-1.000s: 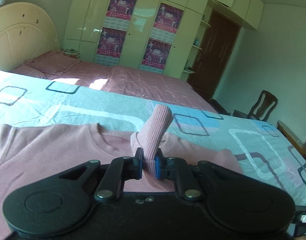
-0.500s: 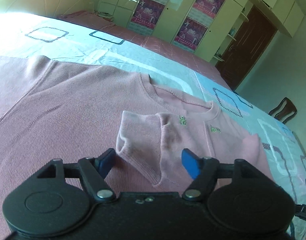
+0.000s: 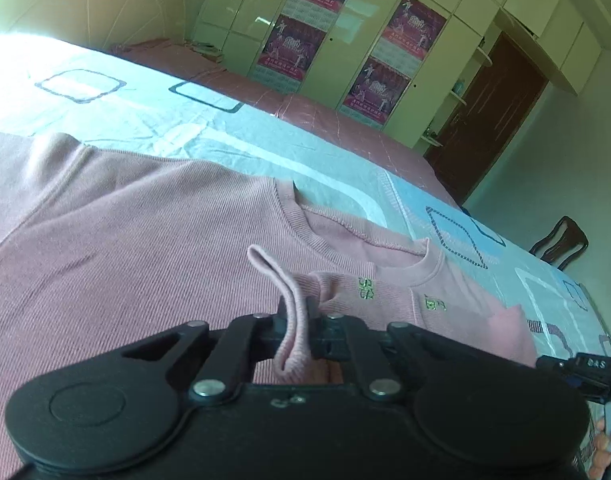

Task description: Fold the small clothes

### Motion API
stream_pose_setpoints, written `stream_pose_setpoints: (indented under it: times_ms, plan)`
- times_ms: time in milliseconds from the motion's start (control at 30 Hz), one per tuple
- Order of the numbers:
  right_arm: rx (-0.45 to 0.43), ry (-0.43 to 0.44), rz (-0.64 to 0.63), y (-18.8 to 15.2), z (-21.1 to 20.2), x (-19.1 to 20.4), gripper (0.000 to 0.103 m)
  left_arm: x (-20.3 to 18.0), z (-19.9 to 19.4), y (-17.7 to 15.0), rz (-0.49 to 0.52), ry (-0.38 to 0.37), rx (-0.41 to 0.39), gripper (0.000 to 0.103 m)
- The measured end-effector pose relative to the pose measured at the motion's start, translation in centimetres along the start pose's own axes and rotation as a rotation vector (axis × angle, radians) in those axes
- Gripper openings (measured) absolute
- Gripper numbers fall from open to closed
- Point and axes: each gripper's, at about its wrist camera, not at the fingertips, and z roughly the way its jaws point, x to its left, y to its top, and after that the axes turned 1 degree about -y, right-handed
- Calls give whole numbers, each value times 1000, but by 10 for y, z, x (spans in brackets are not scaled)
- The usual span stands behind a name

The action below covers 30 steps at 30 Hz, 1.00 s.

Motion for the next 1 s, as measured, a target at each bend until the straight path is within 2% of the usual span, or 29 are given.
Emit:
stream_pose_setpoints:
  times_ms: [100, 233, 300, 367, 400, 467, 567, 600, 633, 667, 700, 767, 833, 900, 1000]
  plan:
    - [16, 35, 41, 11, 21, -4, 40, -2, -14, -4, 37, 4, -49, 5]
    - [24, 53, 2, 20, 33, 4, 40, 0, -22, -8, 72, 50, -98, 5]
    - [27, 24, -36, 20, 35, 10, 8, 5, -10, -9, 72, 82, -54, 6]
    - [2, -11, -65, 18, 31, 14, 7, 6, 0, -11, 90, 101, -9, 6]
    - [-12, -57, -82, 15, 31, 14, 6, 5, 2, -12, 102, 110, -5, 9]
    - [-22, -73, -85, 12, 31, 12, 6, 2, 1, -10, 116, 127, 2, 12]
    - [-43, -68, -142, 13, 20, 23, 7, 1, -5, -5, 127, 149, 14, 40]
    - [-50, -54, -152, 13, 14, 26, 11, 2, -9, -5, 127, 162, 11, 61]
    - [-60, -39, -152, 11, 8, 28, 14, 2, -13, -5, 125, 166, 5, 76]
    - [-74, -20, -155, 8, 2, 32, 23, 3, -18, -5, 126, 168, -3, 77]
    - [-81, -16, -163, 3, -2, 35, 36, 3, -22, -6, 130, 169, 2, 77]
    - [-91, -22, -195, -9, -7, 42, 50, 3, -27, -7, 136, 173, 23, 77]
    - [-67, -76, -245, -21, -3, 44, 50, 5, -29, -11, 151, 191, 45, 77]
    - [1, -110, -207, -26, 7, 32, 50, 8, -25, -16, 168, 224, 99, 76]
    - [-16, -106, -185, -24, -9, 29, 50, 9, -35, -14, 160, 229, 105, 76]
